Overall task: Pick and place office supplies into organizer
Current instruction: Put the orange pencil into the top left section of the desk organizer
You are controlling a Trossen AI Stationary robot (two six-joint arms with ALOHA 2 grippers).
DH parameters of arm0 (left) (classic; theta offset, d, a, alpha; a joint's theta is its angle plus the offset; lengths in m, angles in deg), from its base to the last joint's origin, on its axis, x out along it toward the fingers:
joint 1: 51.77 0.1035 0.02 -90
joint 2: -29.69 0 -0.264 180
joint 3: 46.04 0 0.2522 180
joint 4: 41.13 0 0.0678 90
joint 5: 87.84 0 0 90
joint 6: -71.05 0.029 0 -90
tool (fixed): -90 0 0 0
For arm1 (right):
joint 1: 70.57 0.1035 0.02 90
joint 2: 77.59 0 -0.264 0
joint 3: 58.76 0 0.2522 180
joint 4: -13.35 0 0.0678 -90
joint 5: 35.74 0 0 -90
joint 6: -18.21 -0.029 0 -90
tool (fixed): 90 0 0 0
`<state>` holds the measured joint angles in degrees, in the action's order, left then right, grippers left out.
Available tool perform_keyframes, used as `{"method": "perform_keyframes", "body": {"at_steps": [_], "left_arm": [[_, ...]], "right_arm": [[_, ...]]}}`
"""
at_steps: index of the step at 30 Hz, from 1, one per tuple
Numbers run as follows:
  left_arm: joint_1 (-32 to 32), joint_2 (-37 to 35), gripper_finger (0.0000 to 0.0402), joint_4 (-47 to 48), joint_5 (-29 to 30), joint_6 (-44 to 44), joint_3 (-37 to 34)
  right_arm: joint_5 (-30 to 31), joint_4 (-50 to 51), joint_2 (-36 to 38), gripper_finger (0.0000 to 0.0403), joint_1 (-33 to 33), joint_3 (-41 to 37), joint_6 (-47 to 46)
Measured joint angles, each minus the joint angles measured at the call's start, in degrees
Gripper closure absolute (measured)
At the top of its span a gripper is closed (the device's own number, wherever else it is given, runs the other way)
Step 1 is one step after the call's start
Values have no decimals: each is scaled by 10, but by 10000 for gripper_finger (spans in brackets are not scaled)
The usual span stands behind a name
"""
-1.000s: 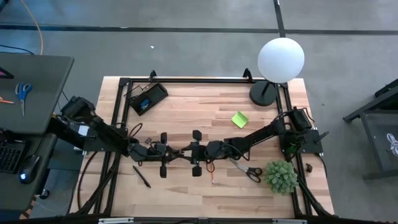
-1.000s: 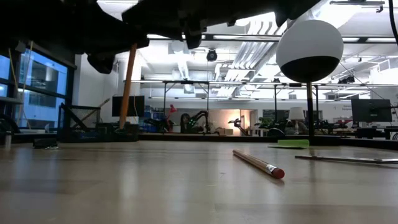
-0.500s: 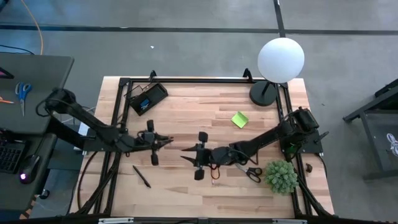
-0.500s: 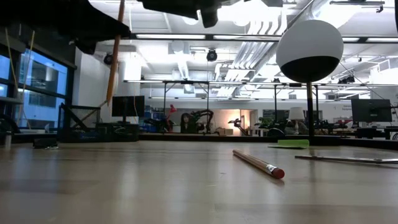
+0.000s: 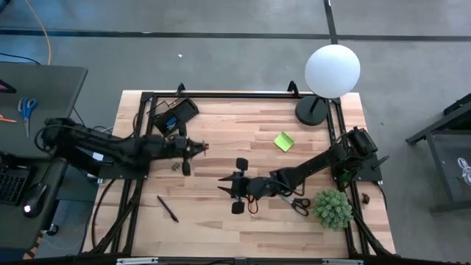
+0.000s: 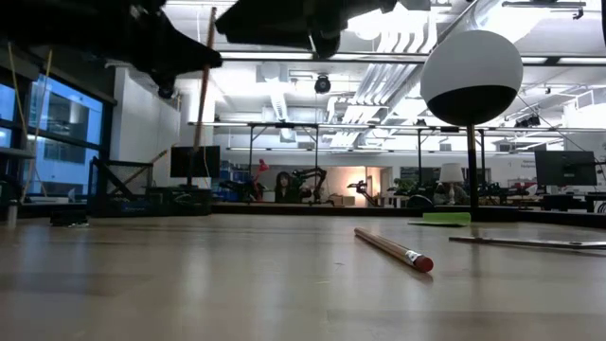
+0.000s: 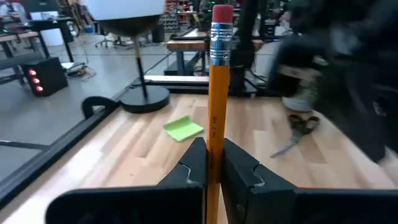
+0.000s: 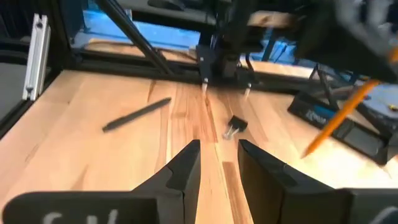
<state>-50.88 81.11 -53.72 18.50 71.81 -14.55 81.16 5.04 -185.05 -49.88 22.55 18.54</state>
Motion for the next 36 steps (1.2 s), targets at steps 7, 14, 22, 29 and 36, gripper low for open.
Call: {"method": "perform_keyframes", "body": {"at_steps": [7,14,22,29,36], "left_arm": [[196,-39,398,10,-84,28,0],[360,-108,400,53,-100,35,0],[444,-147,400,130,-6,45,0],[445,-184,400,148,73,108,13],[445,-197,398,228,157,96,24]], "right_arm": [[-2,40,0,304,0,0,-32],[22,59,-6,304,9,0,-34],[43,67,-14,304,9,0,-43],[44,76,-14,304,9,0,-49],[45,79,-14,304,9,0,-54]]}}
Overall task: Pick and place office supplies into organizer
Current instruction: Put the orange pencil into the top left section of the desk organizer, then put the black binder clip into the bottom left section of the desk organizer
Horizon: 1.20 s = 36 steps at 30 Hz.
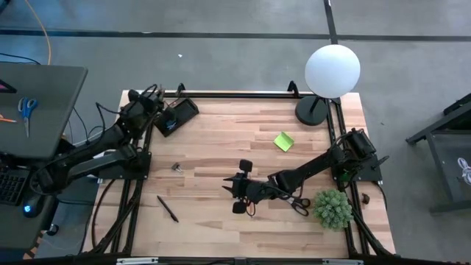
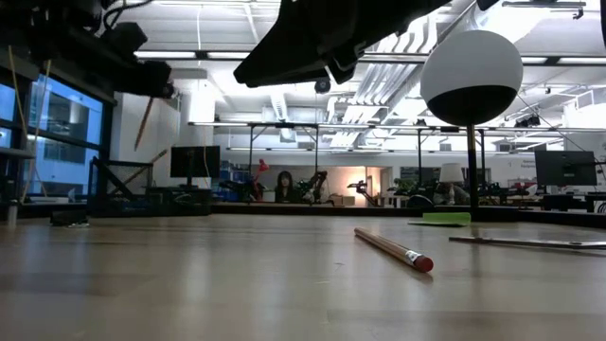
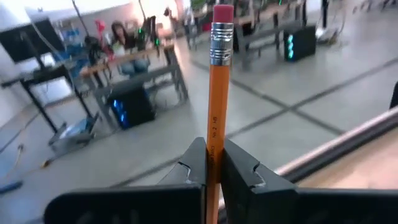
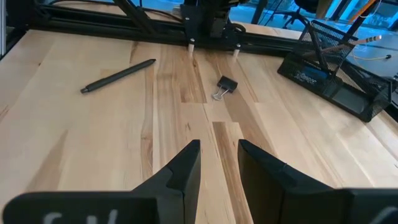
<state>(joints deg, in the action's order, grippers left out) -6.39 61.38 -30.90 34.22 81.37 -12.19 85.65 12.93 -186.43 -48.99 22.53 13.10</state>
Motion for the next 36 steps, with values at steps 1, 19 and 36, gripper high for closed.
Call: {"method": "perform_keyframes", "body": {"at_steps": [1,19,36], "left_arm": [[0,3,398,12,5,-5,0],[0,49,369,14,16,-51,-23],[0,39,282,53,-22,-108,-20]], "right_arm": [[0,0,0,304,0,0,0],[-2,-2,0,304,-2,0,-15],[-1,3,0,304,-2,0,-15]]}}
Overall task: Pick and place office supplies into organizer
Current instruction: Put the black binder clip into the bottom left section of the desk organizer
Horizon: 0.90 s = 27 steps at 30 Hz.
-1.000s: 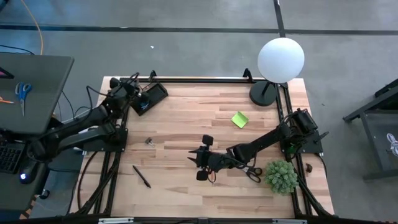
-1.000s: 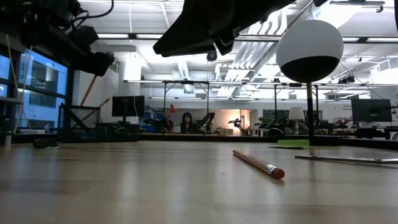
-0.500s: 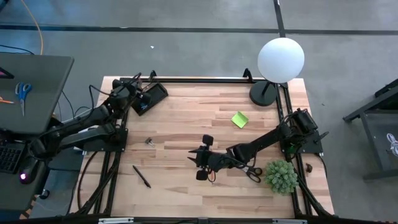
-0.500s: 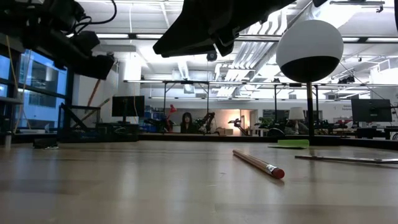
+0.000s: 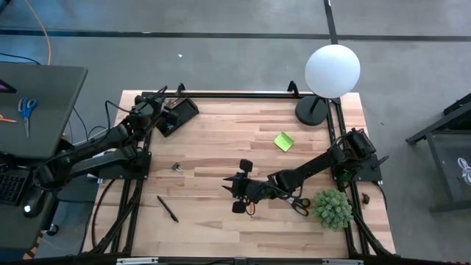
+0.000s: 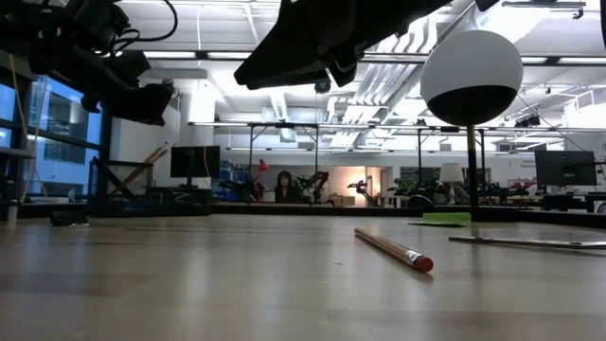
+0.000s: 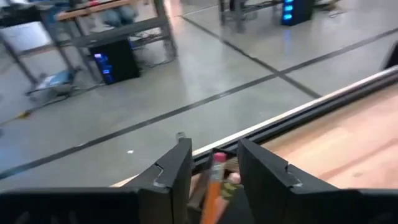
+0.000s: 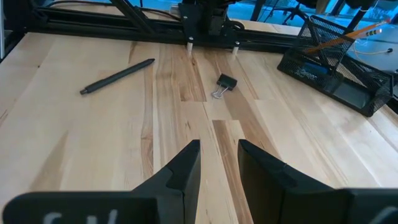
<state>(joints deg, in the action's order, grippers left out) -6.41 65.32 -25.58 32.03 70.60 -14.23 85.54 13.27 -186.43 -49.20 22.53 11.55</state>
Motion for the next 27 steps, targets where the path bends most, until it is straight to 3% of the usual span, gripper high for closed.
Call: {"method": "perform_keyframes", "body": {"at_steps": [4,9,11,14,21,27], "left_arm": [[0,-19,278,13,-100,-8,22],[-2,-38,287,9,-285,-46,34],[-17,-38,297,8,-323,-52,31],[-63,-38,322,6,-325,-54,10],[-200,-35,390,-100,-314,-63,-38],[-298,-36,391,-113,-251,-64,-40]], "right_arm": [[0,13,0,304,-1,0,-10],[0,27,0,304,-5,0,-28],[1,29,0,304,-5,0,-30],[1,29,0,304,-5,0,-30],[1,89,0,304,-5,0,-76],[13,121,0,304,-1,0,-100]]}}
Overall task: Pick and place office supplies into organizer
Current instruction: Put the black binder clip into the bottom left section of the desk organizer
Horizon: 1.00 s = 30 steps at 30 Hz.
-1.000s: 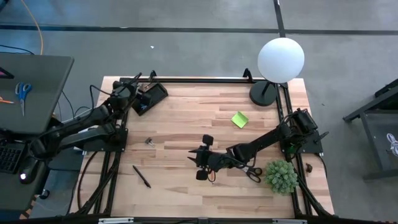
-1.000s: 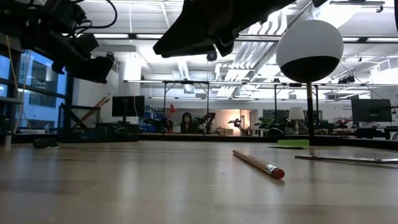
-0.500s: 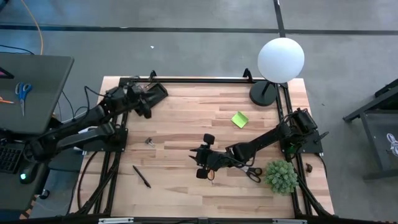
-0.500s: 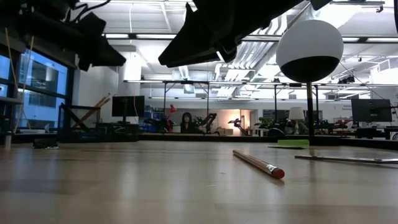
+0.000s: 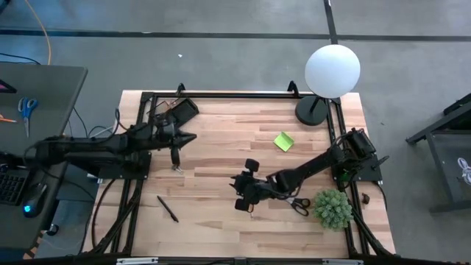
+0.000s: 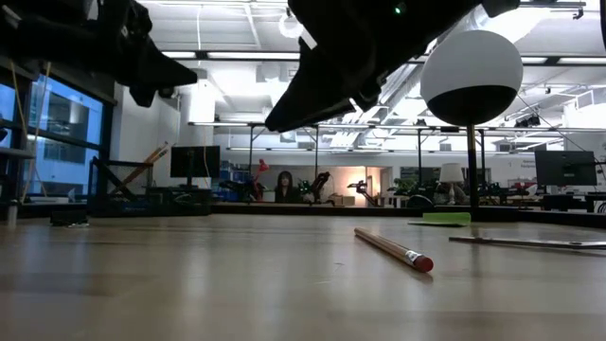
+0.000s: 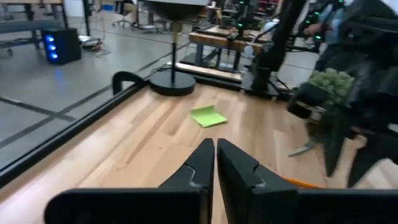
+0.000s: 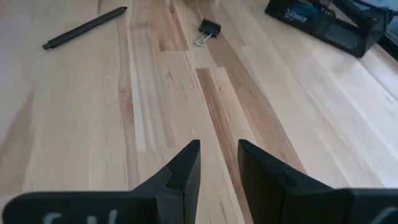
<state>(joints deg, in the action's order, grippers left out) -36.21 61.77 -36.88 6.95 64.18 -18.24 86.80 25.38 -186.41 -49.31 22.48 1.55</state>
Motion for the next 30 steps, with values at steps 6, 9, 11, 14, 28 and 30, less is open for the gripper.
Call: {"method": "perform_keyframes", "body": {"at_steps": [6,9,11,14,28,30], "left_arm": [[-77,1,394,3,13,-5,0],[-113,1,400,12,15,-5,0],[-137,1,398,18,25,-10,0],[-171,1,398,40,38,-11,0],[-293,12,397,92,120,-35,0],[-303,23,397,100,138,-35,0]], "right_arm": [[31,4,0,304,13,0,4],[36,13,0,304,18,0,1],[35,20,0,304,19,0,-7],[30,17,0,304,19,0,-24],[21,13,0,304,19,0,-24],[16,15,0,304,19,0,-24]]}}
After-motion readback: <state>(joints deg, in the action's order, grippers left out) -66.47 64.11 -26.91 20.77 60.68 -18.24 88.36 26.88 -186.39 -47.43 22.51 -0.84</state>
